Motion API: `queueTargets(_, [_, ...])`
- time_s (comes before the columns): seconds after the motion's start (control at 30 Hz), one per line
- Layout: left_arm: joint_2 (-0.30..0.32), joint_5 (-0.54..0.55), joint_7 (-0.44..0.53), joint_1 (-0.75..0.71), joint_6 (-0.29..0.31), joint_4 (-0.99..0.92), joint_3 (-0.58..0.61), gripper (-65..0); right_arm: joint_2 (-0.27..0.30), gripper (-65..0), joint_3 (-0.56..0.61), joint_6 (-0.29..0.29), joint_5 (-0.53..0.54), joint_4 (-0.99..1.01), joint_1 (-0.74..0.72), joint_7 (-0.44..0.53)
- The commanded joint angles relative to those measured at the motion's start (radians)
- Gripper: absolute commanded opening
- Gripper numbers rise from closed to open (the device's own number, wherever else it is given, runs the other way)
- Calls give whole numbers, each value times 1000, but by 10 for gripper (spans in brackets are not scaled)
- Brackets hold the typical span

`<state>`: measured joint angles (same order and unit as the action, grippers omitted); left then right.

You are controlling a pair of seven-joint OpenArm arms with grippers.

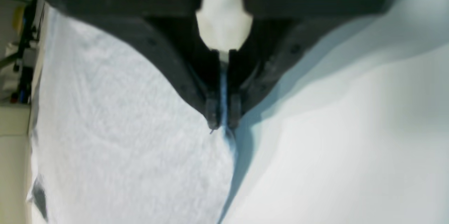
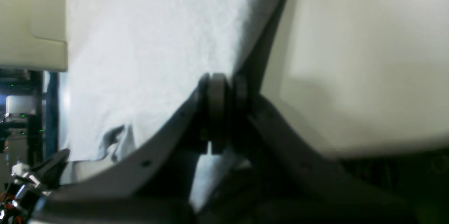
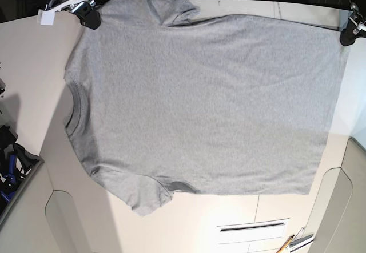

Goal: Fold the T-shirt properly
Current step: 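Lift the pinched side edge and pull it toward the robot with both grippers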

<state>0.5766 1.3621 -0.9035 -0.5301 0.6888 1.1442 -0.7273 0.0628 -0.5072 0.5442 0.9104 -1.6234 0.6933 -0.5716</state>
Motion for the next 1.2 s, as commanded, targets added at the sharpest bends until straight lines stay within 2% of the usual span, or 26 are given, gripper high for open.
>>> queueTargets(0.0, [24, 31, 6, -18, 9, 28, -14, -650, 7, -650, -20, 11, 18, -36, 23, 9])
queueTargets(0.23, [18, 74, -11, -112, 9, 139, -36, -650, 9, -650, -109, 15, 79, -181, 114, -30])
queueTargets(0.33, [-13, 85, -6, -101, 9, 195, -58, -650, 13, -650, -114, 22, 80, -234, 93, -28])
queueTargets(0.43, [-43, 73, -6, -54, 9, 233, -57, -650, 24, -650, -100, 21, 32, -255, 16, -28])
queueTargets(0.53, [-53, 20, 5, 28, 9, 237, -32, -650, 51, -650, -42, 21, -74, -248, -95, -27])
queueTargets(0.67, [-52, -110, 81, 113, -1, 237, 29, -650, 76, -650, 61, 16, -211, -220, -235, -3])
queueTargets(0.9, [-50, -298, 182, 230, -29, 237, 40, -650, 75, -650, 108, -58, -380, -149, -425, 41])
queueTargets(1.0, [-50, -368, 230, 256, -100, 237, 40, -650, 75, -650, 108, -77, -410, -87, -479, 52])
queueTargets(1.17, [-50, -402, 242, 261, -113, 237, 40, -650, 74, -650, 108, -76, -406, 21, -532, 52])
